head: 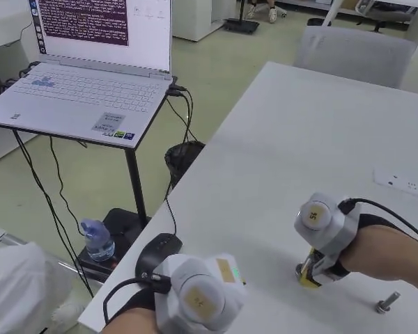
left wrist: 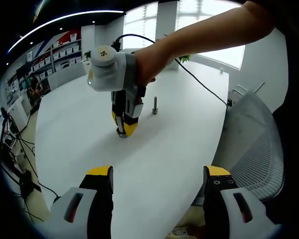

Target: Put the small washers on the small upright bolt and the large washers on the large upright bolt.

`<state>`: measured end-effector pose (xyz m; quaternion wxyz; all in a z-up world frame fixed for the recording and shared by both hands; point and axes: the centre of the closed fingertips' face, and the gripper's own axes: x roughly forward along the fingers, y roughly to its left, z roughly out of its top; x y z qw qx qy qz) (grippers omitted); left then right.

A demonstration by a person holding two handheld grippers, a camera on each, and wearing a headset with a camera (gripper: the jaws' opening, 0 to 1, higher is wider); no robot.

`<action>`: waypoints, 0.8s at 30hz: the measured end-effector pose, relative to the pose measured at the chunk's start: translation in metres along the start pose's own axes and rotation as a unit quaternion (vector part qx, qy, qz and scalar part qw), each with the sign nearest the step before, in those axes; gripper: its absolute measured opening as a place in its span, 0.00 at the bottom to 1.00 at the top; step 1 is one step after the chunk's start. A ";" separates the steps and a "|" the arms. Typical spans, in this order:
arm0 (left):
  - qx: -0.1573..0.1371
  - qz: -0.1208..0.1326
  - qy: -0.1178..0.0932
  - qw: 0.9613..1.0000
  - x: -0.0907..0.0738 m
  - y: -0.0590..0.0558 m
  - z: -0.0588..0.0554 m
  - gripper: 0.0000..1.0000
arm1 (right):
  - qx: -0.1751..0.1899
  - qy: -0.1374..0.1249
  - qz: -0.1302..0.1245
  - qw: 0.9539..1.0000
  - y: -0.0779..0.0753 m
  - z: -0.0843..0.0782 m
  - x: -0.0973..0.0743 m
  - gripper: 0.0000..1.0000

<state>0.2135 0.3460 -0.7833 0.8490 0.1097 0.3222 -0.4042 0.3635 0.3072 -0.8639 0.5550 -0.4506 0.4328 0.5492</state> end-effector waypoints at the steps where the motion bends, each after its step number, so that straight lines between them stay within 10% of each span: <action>1: 0.000 0.000 0.000 1.000 0.000 -0.001 0.000 0.73 | -0.001 -0.003 -0.001 1.000 0.000 0.001 -0.001 0.32; 24: 0.008 0.006 -0.006 1.000 -0.001 -0.002 0.009 0.76 | 0.019 -0.108 -0.052 0.993 -0.013 -0.004 -0.070 0.38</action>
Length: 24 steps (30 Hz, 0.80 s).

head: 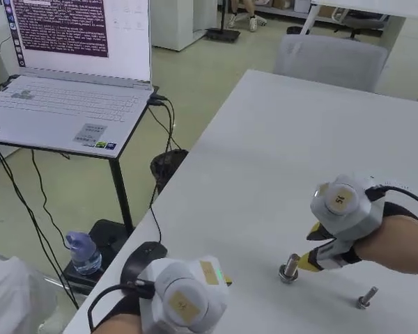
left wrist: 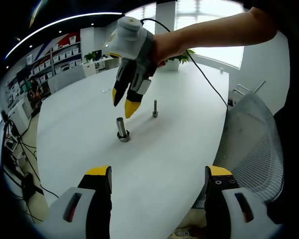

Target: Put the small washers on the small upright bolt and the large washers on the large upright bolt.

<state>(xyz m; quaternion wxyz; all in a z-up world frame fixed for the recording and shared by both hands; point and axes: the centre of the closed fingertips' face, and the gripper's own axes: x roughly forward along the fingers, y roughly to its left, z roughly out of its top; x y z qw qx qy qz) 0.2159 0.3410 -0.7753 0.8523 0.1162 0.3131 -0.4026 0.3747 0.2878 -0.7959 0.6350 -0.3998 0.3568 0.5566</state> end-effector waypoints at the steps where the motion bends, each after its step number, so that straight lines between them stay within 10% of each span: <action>1: -0.003 0.001 -0.002 1.000 0.000 0.000 0.001 0.76 | -0.001 -0.004 -0.001 1.000 0.001 -0.002 -0.003 0.38; 17: -0.007 0.006 -0.010 1.000 0.003 -0.001 0.004 0.79 | 0.056 -0.105 -0.042 0.992 0.013 -0.030 -0.054 0.45; 24: -0.016 0.009 -0.016 1.000 0.003 -0.003 0.006 0.79 | 0.109 -0.165 -0.066 0.978 0.024 -0.034 -0.070 0.51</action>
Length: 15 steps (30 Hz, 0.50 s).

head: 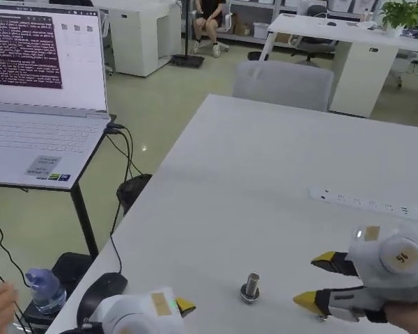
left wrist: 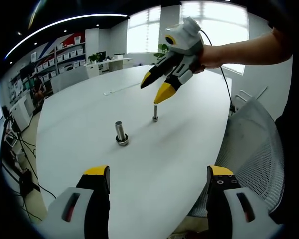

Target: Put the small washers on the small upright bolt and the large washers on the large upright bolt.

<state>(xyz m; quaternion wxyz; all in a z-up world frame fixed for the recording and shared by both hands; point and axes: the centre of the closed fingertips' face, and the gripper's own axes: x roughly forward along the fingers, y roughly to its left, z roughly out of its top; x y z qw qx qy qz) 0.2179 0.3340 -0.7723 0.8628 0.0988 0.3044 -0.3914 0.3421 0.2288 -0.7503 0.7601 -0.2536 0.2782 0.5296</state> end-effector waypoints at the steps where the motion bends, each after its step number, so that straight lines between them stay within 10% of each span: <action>1: -0.001 0.001 -0.002 1.000 -0.001 0.000 0.001 0.79 | 0.002 -0.008 -0.008 1.000 -0.001 0.000 -0.003 0.52; 15: -0.024 0.017 -0.025 0.999 -0.005 0.002 0.014 0.80 | 0.104 -0.076 -0.044 0.991 0.013 -0.036 -0.056 0.63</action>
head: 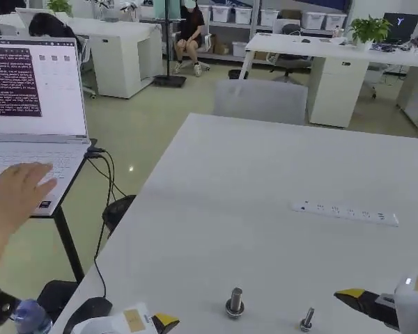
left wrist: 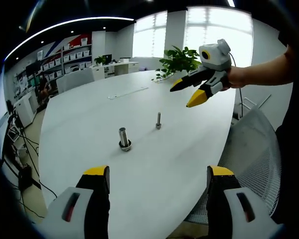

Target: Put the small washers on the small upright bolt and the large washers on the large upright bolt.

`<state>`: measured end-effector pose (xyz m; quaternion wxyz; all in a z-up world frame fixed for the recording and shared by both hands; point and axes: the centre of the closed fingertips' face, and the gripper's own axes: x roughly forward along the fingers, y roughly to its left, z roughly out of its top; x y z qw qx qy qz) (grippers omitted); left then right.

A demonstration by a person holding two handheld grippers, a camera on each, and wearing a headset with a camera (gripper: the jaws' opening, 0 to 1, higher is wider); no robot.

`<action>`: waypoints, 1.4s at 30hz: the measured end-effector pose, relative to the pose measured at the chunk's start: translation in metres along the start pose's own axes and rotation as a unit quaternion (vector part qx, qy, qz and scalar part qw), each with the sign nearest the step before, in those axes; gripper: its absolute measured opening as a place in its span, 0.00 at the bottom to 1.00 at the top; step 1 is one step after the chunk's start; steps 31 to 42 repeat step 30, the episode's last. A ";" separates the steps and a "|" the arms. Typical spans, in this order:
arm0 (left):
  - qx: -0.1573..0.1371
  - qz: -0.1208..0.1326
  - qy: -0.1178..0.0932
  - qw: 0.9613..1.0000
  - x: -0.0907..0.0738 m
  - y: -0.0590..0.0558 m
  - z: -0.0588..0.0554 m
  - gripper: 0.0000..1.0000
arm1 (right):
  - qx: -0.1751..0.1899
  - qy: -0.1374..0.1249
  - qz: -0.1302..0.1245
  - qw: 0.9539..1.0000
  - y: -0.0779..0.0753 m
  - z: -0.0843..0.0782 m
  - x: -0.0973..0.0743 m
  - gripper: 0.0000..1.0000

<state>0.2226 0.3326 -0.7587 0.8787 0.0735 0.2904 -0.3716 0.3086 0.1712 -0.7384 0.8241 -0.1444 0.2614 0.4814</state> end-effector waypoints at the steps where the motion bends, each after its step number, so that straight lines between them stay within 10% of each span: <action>1: -0.002 0.001 -0.001 1.000 0.000 0.000 0.000 0.80 | 0.002 -0.003 -0.002 1.000 0.000 -0.002 -0.003 0.64; 15: -0.016 0.019 0.002 1.000 0.000 -0.005 -0.009 0.86 | 0.051 -0.023 -0.019 0.998 0.016 -0.040 -0.036 0.81; 21: -0.021 0.022 0.011 0.999 0.001 -0.007 -0.018 0.89 | 0.052 0.013 -0.015 0.998 0.022 -0.069 -0.037 0.87; 42: -0.023 0.025 0.007 0.999 0.003 -0.011 -0.016 0.94 | 0.073 -0.006 -0.003 0.997 0.032 -0.070 -0.037 1.00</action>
